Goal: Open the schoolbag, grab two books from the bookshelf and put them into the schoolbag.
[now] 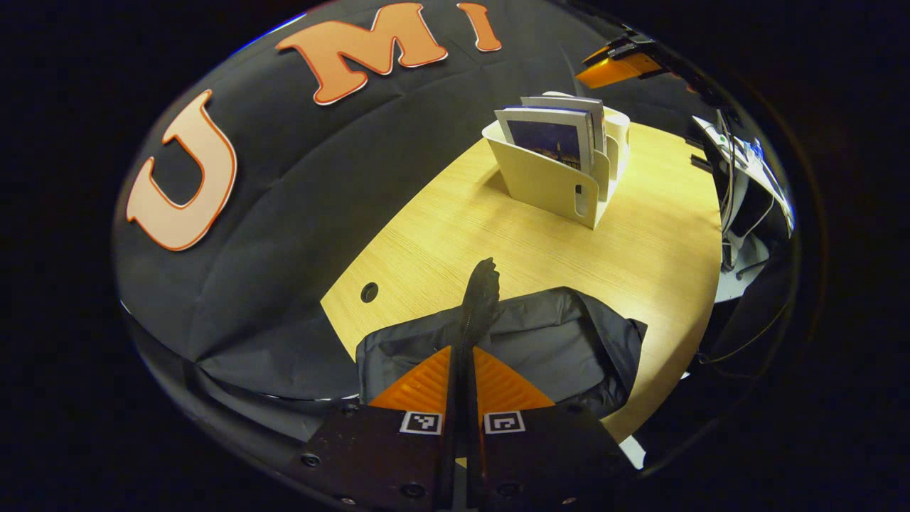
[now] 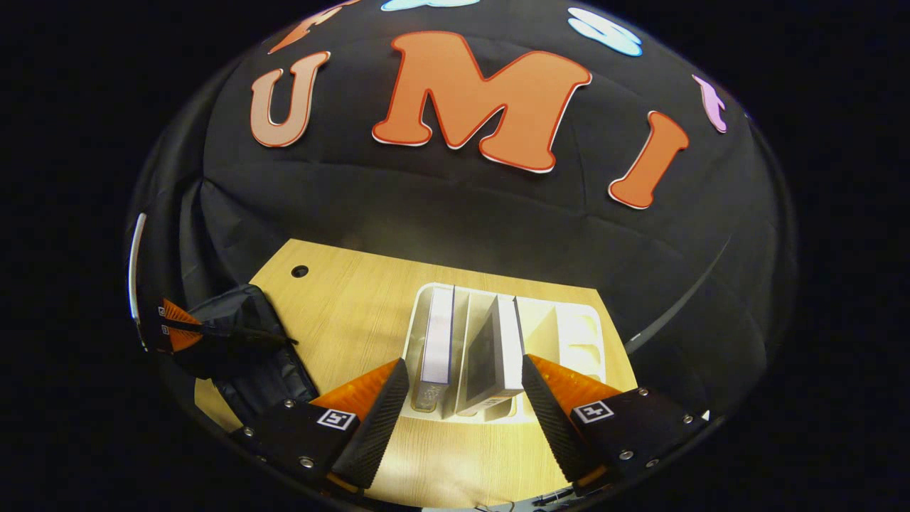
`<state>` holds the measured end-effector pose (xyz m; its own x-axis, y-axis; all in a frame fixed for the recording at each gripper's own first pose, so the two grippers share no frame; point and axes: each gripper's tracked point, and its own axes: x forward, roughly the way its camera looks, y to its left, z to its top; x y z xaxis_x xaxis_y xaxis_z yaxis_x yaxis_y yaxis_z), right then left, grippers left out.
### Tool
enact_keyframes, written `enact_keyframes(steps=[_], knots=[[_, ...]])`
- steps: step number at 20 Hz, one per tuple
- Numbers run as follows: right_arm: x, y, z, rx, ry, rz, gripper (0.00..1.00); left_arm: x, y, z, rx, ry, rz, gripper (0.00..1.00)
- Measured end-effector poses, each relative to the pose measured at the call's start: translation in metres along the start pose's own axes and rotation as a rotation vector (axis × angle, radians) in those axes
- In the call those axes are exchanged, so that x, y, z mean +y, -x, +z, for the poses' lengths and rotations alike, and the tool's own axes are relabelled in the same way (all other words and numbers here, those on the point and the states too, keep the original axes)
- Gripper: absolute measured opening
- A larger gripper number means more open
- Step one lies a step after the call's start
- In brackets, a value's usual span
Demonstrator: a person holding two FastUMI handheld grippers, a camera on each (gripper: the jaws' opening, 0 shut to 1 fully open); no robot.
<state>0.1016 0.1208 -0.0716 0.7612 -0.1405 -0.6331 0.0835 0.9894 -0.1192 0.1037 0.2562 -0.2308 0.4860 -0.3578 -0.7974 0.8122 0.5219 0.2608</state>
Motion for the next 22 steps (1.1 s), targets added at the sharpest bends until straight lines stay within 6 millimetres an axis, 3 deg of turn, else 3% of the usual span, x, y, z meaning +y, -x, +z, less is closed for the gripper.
enact_keyframes(steps=[4,9,12,15,18,19,20,22], knots=[[0.015,-0.042,-0.001,0.147,-0.022,0.071,0.95,0.004,-0.003,-0.005,0.003,0.035,0.007,0.07],[0.013,-0.101,-0.005,0.291,-0.010,0.074,0.95,0.000,-0.008,-0.009,0.034,0.093,0.018,0.07],[0.015,-0.124,-0.013,0.378,-0.014,0.080,0.83,-0.003,-0.012,-0.010,0.054,0.129,0.018,0.07],[0.024,-0.141,-0.019,0.458,-0.033,0.103,0.64,-0.005,-0.014,-0.009,0.075,0.145,0.021,0.07],[0.032,-0.144,-0.025,0.541,-0.091,0.121,0.48,-0.007,-0.015,-0.013,0.099,0.157,0.021,0.08],[0.032,-0.145,-0.026,0.549,-0.104,0.121,0.33,-0.007,-0.015,-0.014,0.108,0.159,0.022,0.08],[0.029,-0.145,-0.028,0.556,-0.108,0.111,0.39,-0.007,-0.014,-0.014,0.114,0.161,0.022,0.08],[0.030,-0.135,-0.028,0.564,-0.115,0.117,0.36,-0.009,-0.015,-0.014,0.118,0.165,0.013,0.07]])
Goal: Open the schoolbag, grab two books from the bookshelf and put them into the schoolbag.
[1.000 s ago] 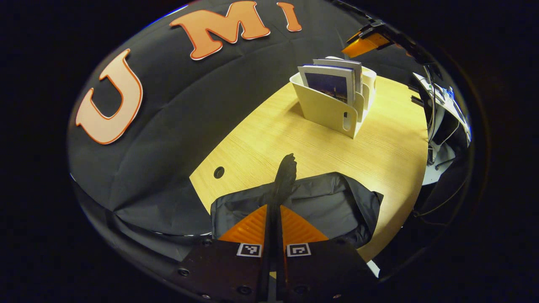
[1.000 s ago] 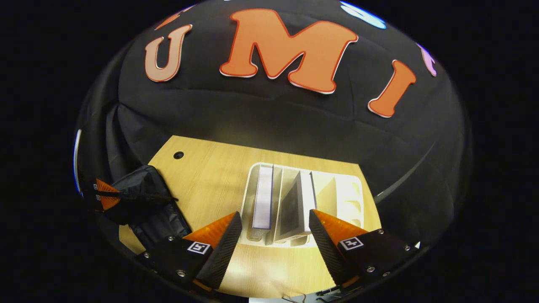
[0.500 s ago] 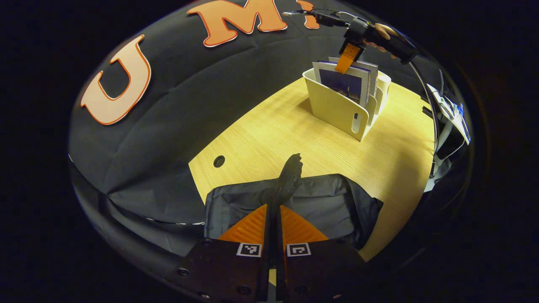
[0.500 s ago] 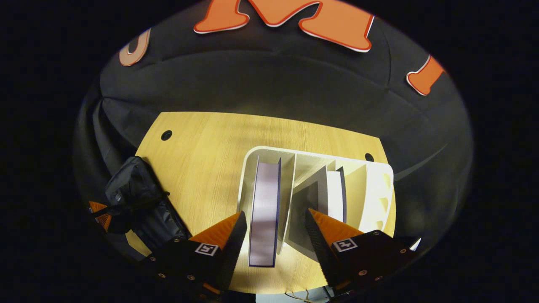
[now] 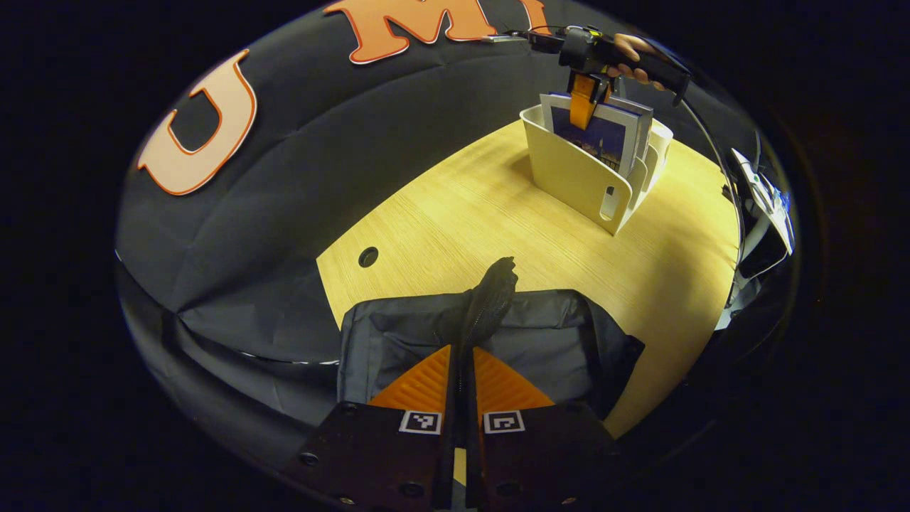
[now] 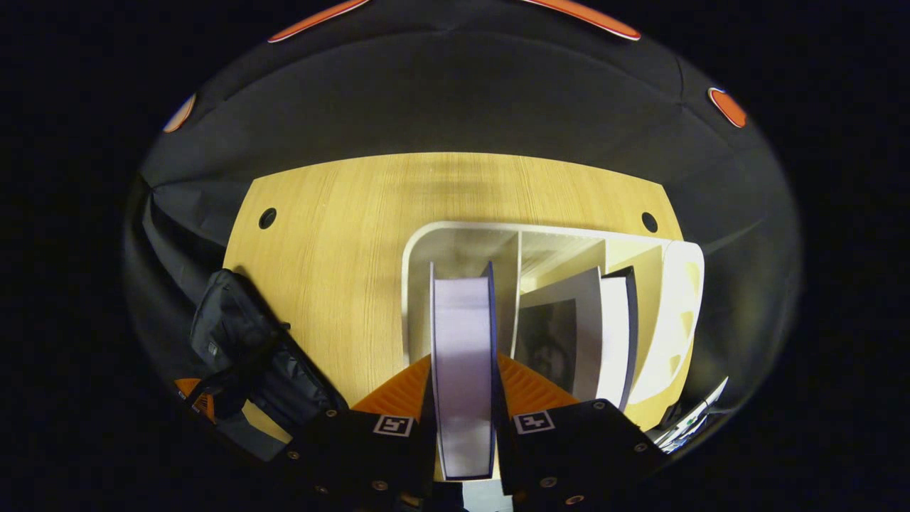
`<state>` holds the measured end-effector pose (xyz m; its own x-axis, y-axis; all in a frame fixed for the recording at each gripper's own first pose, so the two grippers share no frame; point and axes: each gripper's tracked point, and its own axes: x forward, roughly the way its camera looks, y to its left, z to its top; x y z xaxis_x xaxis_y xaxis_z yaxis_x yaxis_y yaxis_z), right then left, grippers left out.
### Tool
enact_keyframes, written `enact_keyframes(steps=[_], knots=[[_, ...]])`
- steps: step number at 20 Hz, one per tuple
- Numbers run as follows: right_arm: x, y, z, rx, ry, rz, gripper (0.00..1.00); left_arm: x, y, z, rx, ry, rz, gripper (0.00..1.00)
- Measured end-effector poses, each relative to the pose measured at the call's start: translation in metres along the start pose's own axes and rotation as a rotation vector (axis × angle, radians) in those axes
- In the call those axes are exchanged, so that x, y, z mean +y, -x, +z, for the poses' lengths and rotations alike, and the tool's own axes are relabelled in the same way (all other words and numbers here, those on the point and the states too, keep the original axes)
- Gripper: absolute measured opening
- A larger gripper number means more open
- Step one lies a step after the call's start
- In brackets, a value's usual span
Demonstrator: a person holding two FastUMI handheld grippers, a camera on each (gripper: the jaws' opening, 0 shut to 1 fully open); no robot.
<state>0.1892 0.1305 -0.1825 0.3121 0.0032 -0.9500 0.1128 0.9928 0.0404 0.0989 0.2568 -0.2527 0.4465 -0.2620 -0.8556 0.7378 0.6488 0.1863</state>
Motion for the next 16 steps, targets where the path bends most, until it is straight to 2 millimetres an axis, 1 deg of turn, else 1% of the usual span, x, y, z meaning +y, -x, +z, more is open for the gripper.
enact_keyframes(steps=[2,4,7,10,14,16], knots=[[0.000,0.016,-0.004,-0.026,-0.007,0.002,0.36,-0.002,-0.004,0.001,-0.009,-0.011,-0.022,0.07],[-0.001,0.038,-0.011,-0.064,-0.031,-0.001,0.35,-0.002,-0.010,0.000,-0.018,-0.019,-0.050,0.07],[-0.004,0.072,-0.027,-0.113,-0.077,-0.002,0.35,0.000,-0.010,0.001,-0.043,-0.034,-0.078,0.08],[-0.008,0.096,-0.057,-0.139,-0.151,-0.010,0.35,0.000,-0.012,0.004,-0.069,-0.049,-0.116,0.08],[-0.008,0.118,-0.103,-0.159,-0.224,-0.006,0.35,-0.005,-0.014,0.008,-0.088,-0.068,-0.156,0.08],[-0.006,0.129,-0.123,-0.164,-0.275,0.017,0.35,-0.007,-0.014,0.010,-0.090,-0.082,-0.166,0.08]])
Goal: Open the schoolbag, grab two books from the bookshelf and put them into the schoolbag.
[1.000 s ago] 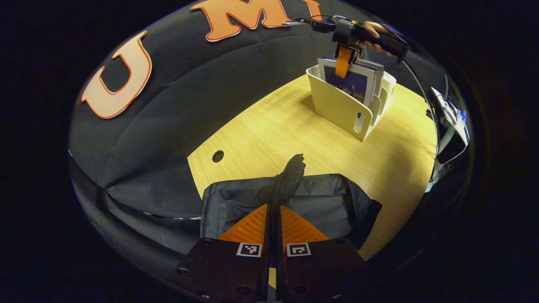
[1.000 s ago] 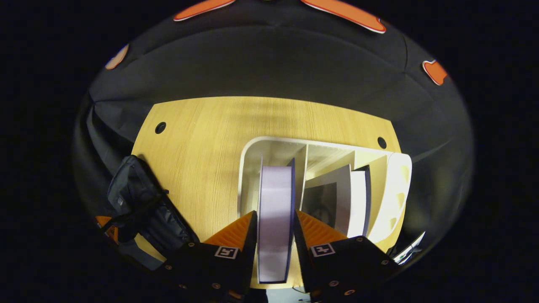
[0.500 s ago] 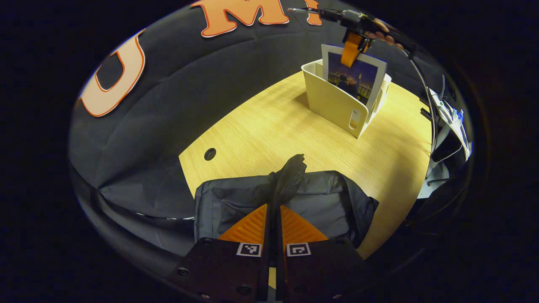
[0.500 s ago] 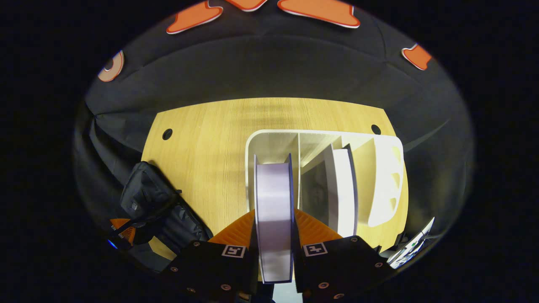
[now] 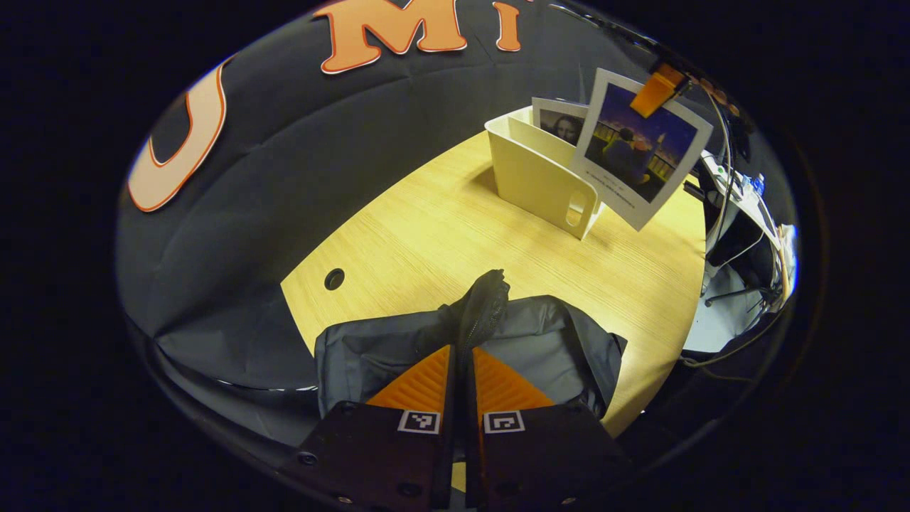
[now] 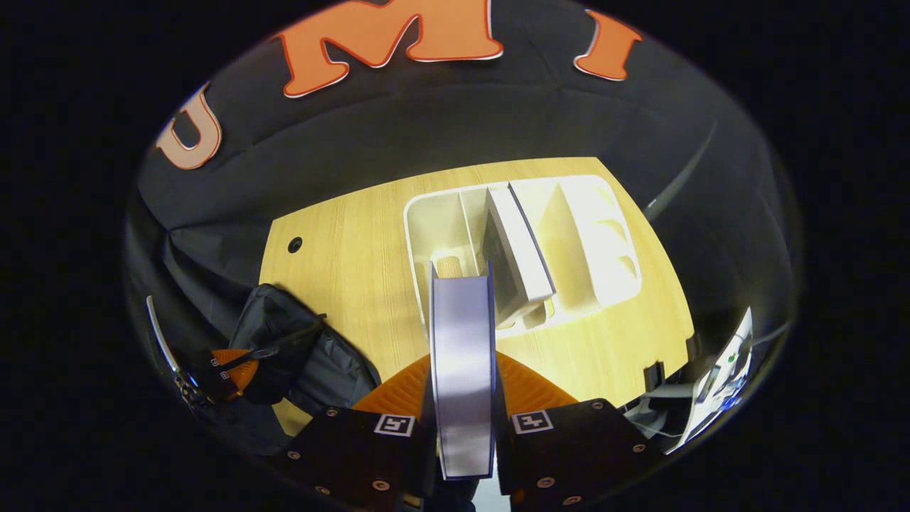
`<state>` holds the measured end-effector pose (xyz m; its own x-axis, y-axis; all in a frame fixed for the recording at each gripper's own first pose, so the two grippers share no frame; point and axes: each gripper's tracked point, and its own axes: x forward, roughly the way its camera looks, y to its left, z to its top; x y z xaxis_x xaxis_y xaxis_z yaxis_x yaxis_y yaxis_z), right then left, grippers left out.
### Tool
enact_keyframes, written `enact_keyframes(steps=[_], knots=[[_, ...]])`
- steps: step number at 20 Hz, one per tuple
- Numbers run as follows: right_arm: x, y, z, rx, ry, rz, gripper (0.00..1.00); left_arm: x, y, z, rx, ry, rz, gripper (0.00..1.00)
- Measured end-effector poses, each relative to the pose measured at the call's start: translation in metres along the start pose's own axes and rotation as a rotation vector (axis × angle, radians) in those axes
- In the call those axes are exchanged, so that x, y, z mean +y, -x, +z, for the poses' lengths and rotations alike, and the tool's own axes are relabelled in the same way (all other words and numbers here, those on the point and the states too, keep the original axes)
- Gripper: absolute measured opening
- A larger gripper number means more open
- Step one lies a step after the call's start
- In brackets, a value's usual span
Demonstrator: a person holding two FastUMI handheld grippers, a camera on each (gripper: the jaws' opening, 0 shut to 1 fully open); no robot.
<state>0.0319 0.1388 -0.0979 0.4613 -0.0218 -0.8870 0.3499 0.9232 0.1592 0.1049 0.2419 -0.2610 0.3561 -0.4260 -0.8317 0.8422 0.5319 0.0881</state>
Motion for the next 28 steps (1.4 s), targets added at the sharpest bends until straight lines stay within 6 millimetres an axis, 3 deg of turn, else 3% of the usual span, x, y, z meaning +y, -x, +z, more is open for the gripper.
enact_keyframes(steps=[4,8,13,23,26,28], knots=[[-0.001,0.025,-0.033,-0.030,-0.076,0.055,0.35,-0.007,0.002,0.004,-0.017,0.008,-0.038,0.08],[0.030,0.032,-0.070,-0.018,-0.159,0.232,0.35,-0.005,0.005,0.010,-0.029,0.032,-0.046,0.08],[0.072,0.019,-0.096,-0.025,-0.249,0.415,0.34,-0.001,0.012,0.015,-0.040,0.048,-0.043,0.06],[0.177,-0.042,-0.113,0.001,-0.424,0.713,0.33,-0.007,0.023,0.021,-0.054,0.064,-0.047,0.05],[0.192,-0.079,-0.130,-0.011,-0.447,0.724,0.33,-0.010,0.027,0.027,-0.069,0.079,-0.042,0.05],[0.207,-0.092,-0.137,-0.009,-0.481,0.759,0.33,-0.018,0.031,0.033,-0.090,0.079,-0.055,0.05]])
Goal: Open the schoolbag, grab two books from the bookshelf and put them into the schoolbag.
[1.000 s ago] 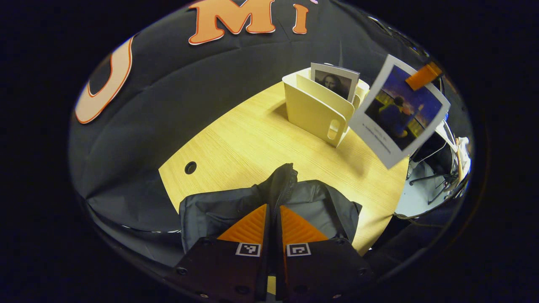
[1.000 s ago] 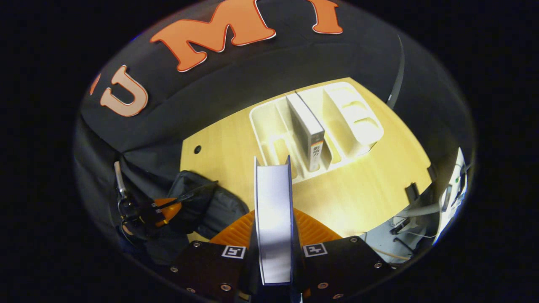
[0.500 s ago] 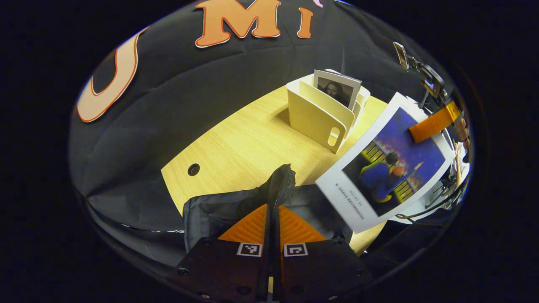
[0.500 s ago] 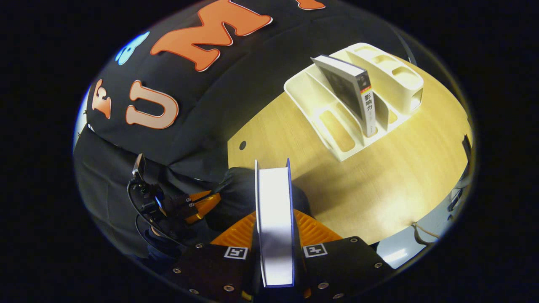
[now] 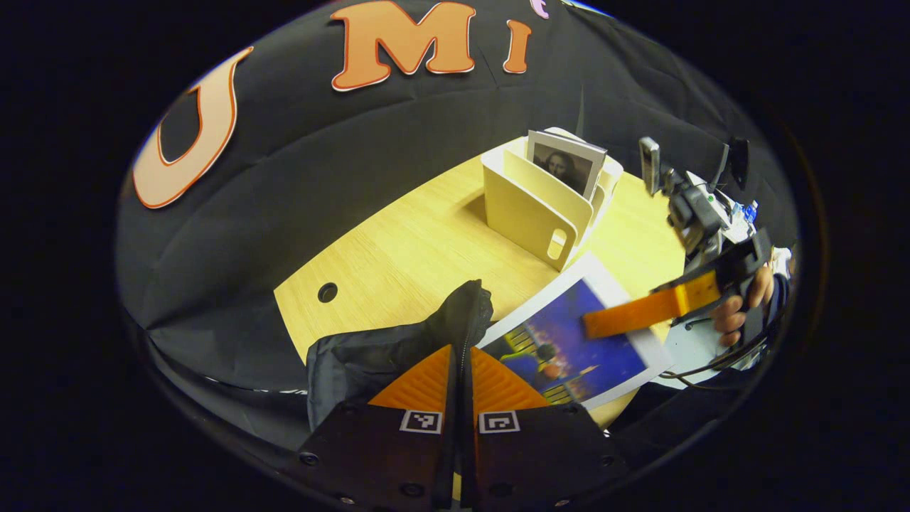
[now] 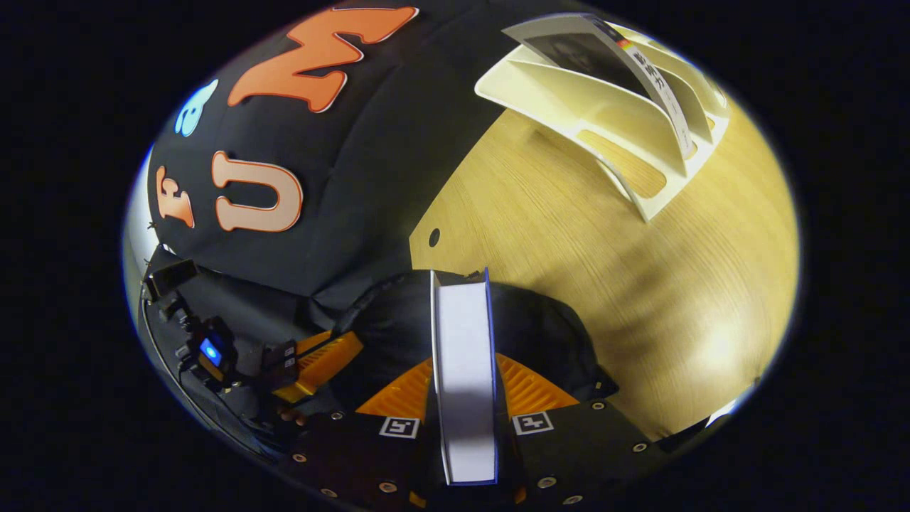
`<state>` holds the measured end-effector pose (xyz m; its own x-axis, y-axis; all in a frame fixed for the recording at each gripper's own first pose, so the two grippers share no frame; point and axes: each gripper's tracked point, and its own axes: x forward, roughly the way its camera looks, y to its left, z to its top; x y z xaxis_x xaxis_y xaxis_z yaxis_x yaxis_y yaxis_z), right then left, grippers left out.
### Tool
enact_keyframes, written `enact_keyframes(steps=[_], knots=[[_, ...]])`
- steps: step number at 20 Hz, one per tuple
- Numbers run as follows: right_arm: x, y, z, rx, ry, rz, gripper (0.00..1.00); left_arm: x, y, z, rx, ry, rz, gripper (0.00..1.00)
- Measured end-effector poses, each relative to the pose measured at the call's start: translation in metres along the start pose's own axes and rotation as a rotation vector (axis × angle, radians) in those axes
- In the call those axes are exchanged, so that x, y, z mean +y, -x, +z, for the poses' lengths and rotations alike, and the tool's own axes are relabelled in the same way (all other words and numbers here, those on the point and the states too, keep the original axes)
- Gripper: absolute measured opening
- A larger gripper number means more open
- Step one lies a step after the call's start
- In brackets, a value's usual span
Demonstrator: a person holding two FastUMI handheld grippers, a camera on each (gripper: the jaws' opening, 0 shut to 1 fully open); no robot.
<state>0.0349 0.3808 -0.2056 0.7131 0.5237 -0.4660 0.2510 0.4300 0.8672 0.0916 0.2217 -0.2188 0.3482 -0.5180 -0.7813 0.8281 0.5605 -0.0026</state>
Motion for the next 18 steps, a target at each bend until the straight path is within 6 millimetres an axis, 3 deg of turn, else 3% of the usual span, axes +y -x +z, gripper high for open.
enact_keyframes(steps=[7,12,13,14,18], knots=[[0.006,-0.046,-0.016,-0.062,-0.028,0.075,0.33,-0.030,0.007,0.005,-0.004,0.015,-0.048,0.05],[0.014,-0.073,-0.031,-0.043,-0.052,0.112,0.33,-0.053,-0.001,0.005,0.012,-0.009,-0.079,0.05],[0.013,-0.077,-0.031,-0.048,-0.062,0.119,0.45,-0.057,-0.003,0.005,0.017,-0.018,-0.081,0.05],[0.015,-0.082,-0.030,-0.052,-0.073,0.120,0.34,-0.056,-0.005,0.002,0.024,-0.018,-0.082,0.05],[-0.005,-0.080,-0.049,0.063,-0.018,-0.021,0.38,-0.044,-0.006,-0.001,0.031,0.003,-0.057,0.05]])
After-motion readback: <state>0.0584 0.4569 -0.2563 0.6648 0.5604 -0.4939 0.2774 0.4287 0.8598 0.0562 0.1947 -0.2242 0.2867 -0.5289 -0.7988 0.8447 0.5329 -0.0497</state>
